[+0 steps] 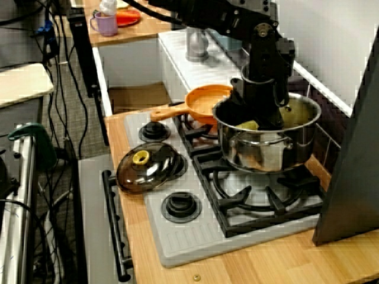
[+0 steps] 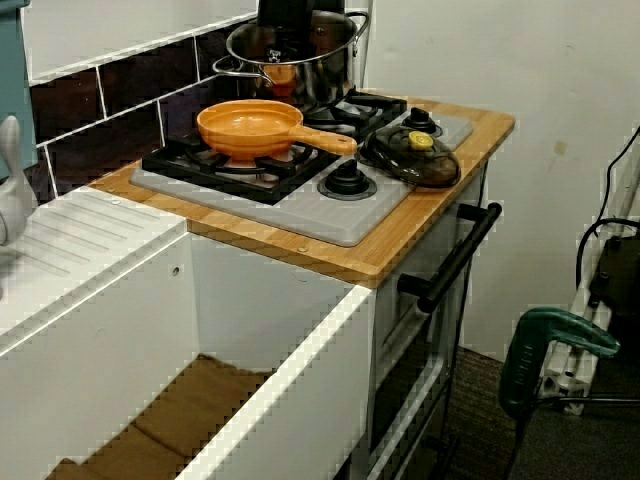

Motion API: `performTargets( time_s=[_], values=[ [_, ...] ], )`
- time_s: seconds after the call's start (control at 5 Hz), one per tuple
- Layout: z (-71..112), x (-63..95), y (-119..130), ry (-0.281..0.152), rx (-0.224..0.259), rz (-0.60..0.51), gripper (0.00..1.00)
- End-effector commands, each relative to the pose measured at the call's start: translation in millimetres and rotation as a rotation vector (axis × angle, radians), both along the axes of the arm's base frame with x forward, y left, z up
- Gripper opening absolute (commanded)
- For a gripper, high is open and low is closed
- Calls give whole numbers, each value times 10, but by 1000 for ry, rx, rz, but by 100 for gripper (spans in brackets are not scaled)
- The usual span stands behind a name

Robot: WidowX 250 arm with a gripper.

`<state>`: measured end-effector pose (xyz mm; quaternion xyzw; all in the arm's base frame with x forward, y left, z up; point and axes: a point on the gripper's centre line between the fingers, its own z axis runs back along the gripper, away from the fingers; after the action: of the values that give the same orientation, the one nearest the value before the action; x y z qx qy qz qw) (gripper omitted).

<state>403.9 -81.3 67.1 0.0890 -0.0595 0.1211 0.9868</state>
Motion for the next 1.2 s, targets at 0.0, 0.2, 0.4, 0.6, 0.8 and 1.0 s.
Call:
performTargets(
  time_s=[0.0, 0.2, 0.4, 0.6, 0.8, 1.0],
  values=[
    [101, -20, 155, -23, 7, 30, 0],
    [152, -60, 151, -34, 7, 28, 0],
    [264, -107, 134, -50, -3, 28, 0],
    [366, -152, 120, -63, -12, 31, 0],
    [509, -180, 113, -86, -27, 39, 0],
    [625, -177, 104, -104, -42, 49, 0]
  ],
)
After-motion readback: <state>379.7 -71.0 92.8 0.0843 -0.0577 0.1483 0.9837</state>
